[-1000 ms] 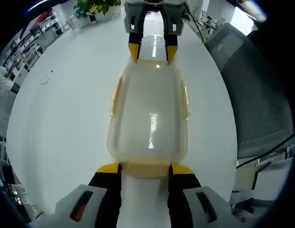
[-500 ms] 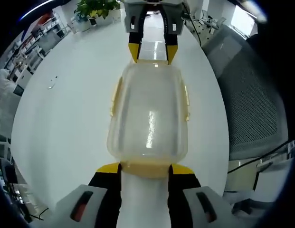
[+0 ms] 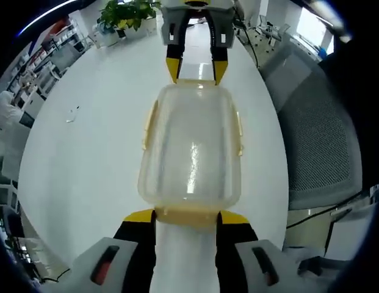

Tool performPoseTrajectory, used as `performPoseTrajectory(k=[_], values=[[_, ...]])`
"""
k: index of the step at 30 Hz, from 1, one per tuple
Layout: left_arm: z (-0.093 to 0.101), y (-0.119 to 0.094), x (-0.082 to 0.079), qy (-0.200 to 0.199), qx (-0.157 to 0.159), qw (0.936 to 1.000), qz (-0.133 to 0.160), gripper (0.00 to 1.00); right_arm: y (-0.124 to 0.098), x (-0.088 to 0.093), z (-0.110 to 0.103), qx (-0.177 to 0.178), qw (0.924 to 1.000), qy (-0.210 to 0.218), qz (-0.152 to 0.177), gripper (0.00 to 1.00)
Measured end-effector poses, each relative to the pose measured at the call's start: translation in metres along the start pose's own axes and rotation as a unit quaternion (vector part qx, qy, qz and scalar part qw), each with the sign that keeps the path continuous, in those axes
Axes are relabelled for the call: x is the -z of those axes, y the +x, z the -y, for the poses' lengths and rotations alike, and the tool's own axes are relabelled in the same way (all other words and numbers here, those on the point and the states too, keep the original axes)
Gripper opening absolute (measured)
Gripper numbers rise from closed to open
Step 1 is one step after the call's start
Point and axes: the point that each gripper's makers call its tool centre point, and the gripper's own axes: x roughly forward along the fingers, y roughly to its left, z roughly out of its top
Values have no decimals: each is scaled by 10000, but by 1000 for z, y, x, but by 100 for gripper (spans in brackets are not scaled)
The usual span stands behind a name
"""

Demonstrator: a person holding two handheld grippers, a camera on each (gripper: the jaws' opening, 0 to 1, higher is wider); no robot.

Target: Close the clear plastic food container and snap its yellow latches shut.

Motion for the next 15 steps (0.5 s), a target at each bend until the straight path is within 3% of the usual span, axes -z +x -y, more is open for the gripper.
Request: performPoseTrajectory(k=[15], values=[[-5,2,-17,-21,-18,10000,33,32,-10,13,6,8,9999,-79,-106,34]])
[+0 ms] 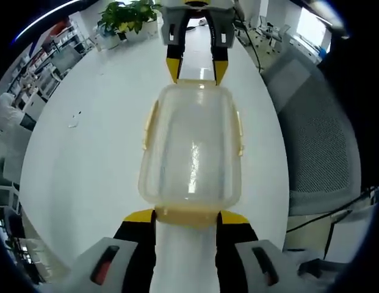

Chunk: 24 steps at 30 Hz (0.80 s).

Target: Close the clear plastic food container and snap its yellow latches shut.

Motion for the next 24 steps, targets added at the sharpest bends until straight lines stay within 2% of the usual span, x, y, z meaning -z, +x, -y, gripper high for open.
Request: performPoseTrajectory(k=[13,24], values=[[5,10,-23,-90,-36,10000,11,32,-9,24,0,-20,10000,-57,-16,34],[9,20,-55,-38,-24,10000,18,32,-18,57,0,-32,9999,-76,-100,34]])
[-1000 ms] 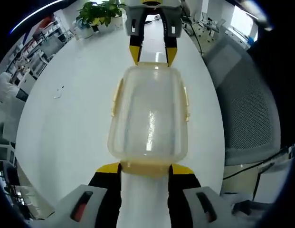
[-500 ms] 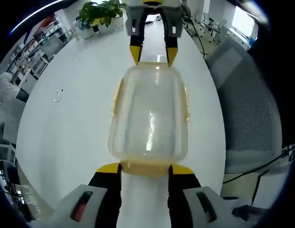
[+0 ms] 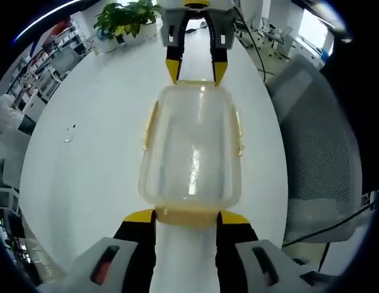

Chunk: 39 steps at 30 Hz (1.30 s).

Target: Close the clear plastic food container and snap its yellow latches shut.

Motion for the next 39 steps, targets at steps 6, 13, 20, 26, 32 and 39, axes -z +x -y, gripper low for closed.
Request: performPoseTrajectory(k=[6,13,20,26,32,39], values=[[1,8,-20,62,30,10000,9,32,-5,21,-1,20,10000,53,-17,34],[3,14,-36,101,61,9999,-13,32,-10,38,-6,27,9999,108,9,34],[7,21,-48,114,70,9999,-66,32,-11,52,-8,21,9999,123,1,34],[6,26,-63,150,56,9999,-36,32,-13,68,-6,38,9999,132,-23,34],[4,36,-77,179,67,9998,-104,32,-19,83,-4,46,9999,154,-57,34],[6,47,-93,202,119,9997,-66,32,-20,103,-6,12,9997,208,-115,34]])
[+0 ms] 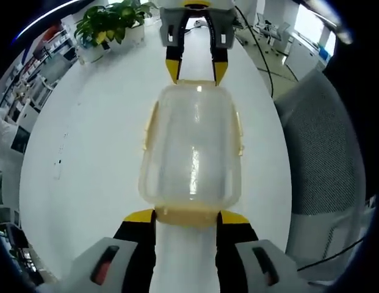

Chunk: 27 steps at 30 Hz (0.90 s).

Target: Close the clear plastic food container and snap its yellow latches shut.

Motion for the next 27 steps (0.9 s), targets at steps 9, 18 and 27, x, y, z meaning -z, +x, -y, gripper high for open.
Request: performPoseTrajectory(k=[9,18,27], values=[[1,7,-15,31,63,10000,-29,32,-5,17,-1,32,10000,26,30,34],[1,18,-26,46,109,9999,12,32,-2,32,0,33,9999,93,44,35],[4,23,-26,20,92,10000,-9,32,0,34,-2,71,9999,29,79,35]])
